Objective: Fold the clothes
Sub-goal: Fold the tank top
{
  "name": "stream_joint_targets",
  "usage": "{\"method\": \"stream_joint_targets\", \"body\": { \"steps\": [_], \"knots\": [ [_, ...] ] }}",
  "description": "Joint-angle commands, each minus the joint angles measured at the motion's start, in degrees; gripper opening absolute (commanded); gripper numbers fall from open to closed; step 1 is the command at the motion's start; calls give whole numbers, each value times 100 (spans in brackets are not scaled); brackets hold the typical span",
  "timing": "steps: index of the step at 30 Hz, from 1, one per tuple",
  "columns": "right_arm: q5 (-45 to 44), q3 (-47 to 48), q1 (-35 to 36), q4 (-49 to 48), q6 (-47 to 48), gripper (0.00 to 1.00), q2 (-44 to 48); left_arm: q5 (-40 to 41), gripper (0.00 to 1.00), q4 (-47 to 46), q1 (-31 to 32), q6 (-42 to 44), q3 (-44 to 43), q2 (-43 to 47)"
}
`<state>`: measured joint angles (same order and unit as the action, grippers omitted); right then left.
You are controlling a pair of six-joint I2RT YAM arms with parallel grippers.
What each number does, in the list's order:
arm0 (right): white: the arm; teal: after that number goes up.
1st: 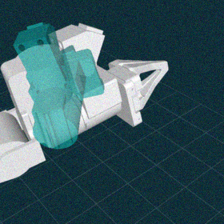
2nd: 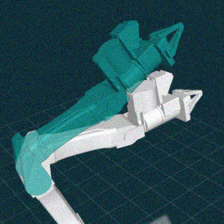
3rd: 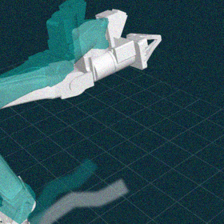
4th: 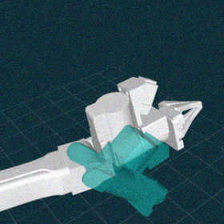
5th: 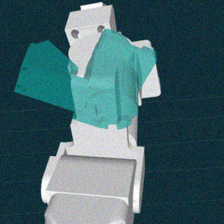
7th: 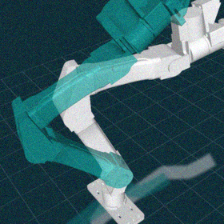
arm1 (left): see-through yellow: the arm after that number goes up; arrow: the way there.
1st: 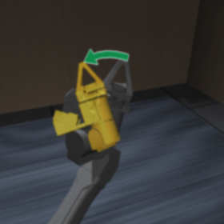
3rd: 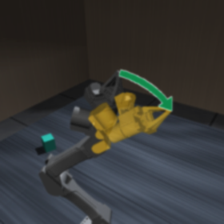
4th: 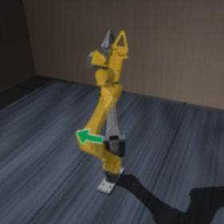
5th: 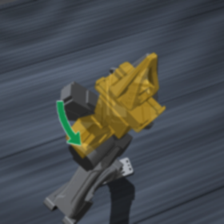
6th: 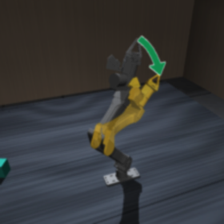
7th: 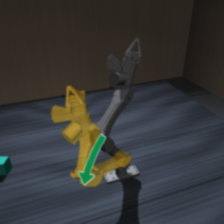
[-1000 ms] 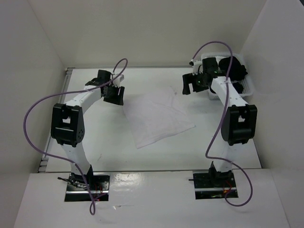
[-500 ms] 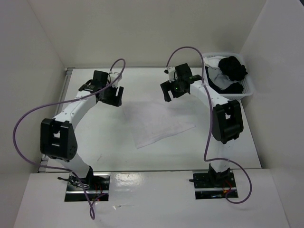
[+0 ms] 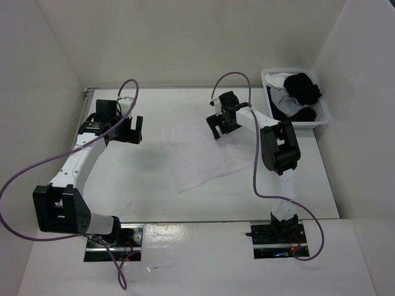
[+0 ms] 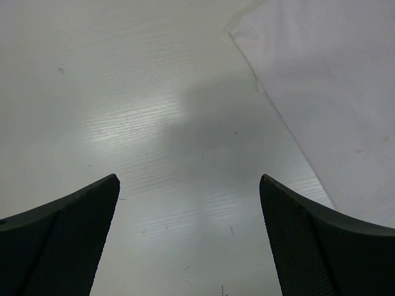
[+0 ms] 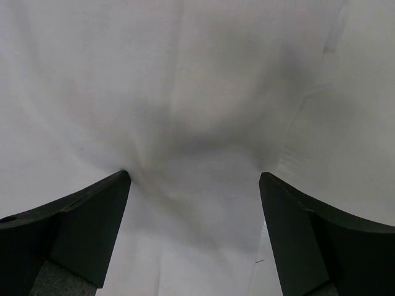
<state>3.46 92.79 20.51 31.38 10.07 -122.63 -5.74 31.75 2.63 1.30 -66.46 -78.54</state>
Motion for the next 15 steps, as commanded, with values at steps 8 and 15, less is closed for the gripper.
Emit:
{"method": "stream_joint_targets", "body": {
  "steps": [8, 15],
  "knots": [
    [-171, 643, 427, -114, -57, 94, 47, 143, 100, -116, -219, 11, 80, 155],
    [-171, 1048, 532, 9, -57, 94, -631, 196, 100, -169, -219, 11, 133, 155]
  ]
}}
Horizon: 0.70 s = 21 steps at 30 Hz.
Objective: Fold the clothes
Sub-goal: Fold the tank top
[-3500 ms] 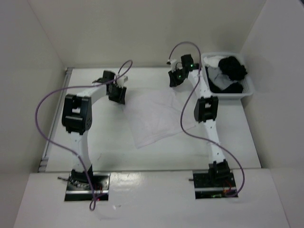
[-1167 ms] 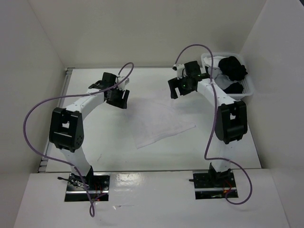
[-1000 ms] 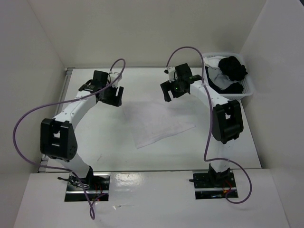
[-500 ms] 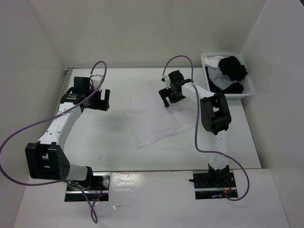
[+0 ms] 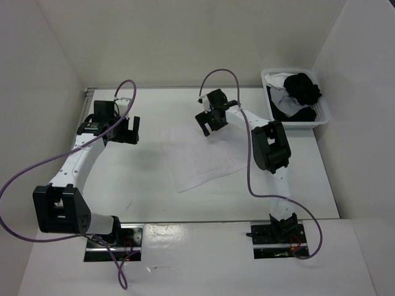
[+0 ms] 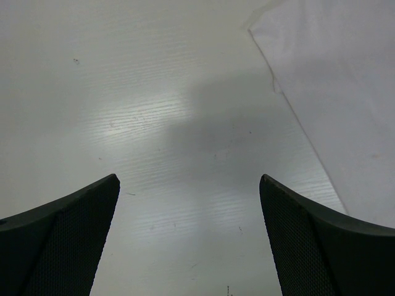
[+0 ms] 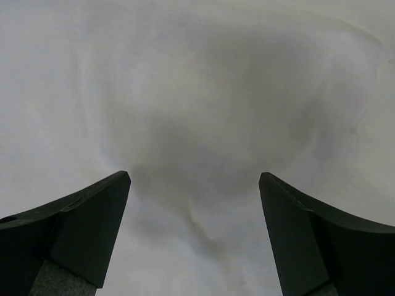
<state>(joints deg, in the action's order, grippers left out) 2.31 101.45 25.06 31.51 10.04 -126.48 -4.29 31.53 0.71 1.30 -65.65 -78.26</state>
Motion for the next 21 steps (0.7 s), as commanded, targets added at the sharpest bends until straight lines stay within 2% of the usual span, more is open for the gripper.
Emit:
{"method": "stream_joint_targets", "body": {
  "steps": [1, 6, 10, 21],
  "knots": [
    [-55, 182, 78, 57, -116, 94, -316, 52, 100, -147, -27, 11, 52, 127],
    [-160, -370, 184, 57, -318, 94, 96, -1, 100, -147, -27, 11, 52, 127],
    [-231, -1186, 254, 110, -590, 94, 597, -54, 100, -147, -27, 11, 52, 127],
    [-652, -2471, 1027, 242, -776, 94, 1589, -115, 100, -147, -27, 63, 105, 179]
  ]
}}
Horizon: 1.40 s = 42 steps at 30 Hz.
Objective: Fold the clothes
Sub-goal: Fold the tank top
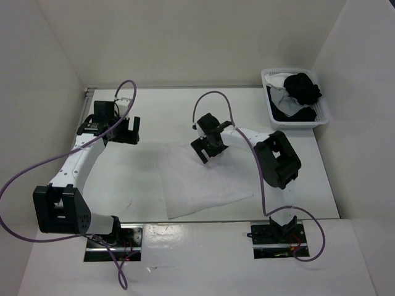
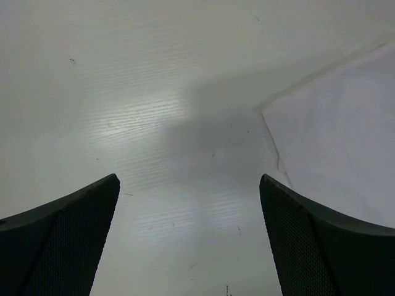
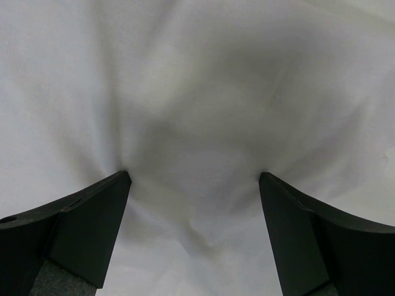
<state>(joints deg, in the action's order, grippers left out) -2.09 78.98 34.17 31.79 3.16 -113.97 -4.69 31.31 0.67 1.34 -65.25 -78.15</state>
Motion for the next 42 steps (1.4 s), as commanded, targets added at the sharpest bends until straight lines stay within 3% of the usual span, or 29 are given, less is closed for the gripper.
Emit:
{"method": "stream_joint_targets", "body": {
  "steps": [1, 9, 12, 14, 20, 32, 42],
  "knots": [
    [-213, -295, 116, 213, -87, 94, 402, -76, 100, -125, -23, 59, 65, 168],
    [-179, -33, 55, 214, 88, 94, 1526, -603, 100, -72, -23, 243, 65, -296],
    [225, 91, -392, 74, 254, 94, 1896, -876, 86, -20, 38, 366, 65, -753],
    [559, 144, -876, -32, 413, 94, 1896, -877, 74, -20, 196, 419, -92, -1182],
    [1060, 144, -1597, -173, 686, 94, 1572, -1016, 71, -28, 619, 472, -329, -2019],
    [1061, -23, -1721, -226, 994, 94, 1273, -1385, 68, -257, 847, 630, -726, -2960],
    [1167, 30, -1774, -226, 994, 94, 1167, -1447, 43, -196, 979, 692, -910, -3558]
  ]
}}
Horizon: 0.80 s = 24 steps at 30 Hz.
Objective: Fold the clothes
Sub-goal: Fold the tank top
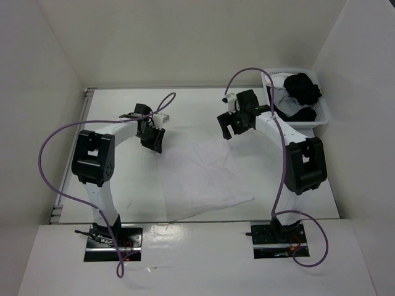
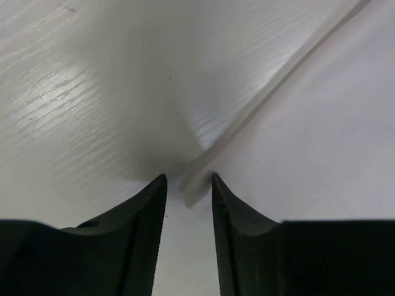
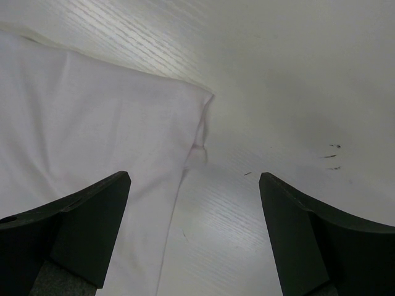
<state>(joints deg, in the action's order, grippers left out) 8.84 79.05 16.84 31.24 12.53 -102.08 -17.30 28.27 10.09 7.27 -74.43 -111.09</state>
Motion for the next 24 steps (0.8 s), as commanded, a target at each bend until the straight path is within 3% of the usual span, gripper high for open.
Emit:
{"method": "stream_joint_targets", "body": {
  "steps": [1, 20, 24],
  "knots": [
    [13, 23, -41, -171, 56, 94, -22, -247, 41, 108, 37, 160, 8, -264],
    [12, 23, -41, -224, 109, 94, -22, -590, 41, 864, 37, 574, 8, -212],
    [82, 23, -41, -277, 214, 94, -153, -538, 33, 864, 37, 574, 8, -212]
  ]
}}
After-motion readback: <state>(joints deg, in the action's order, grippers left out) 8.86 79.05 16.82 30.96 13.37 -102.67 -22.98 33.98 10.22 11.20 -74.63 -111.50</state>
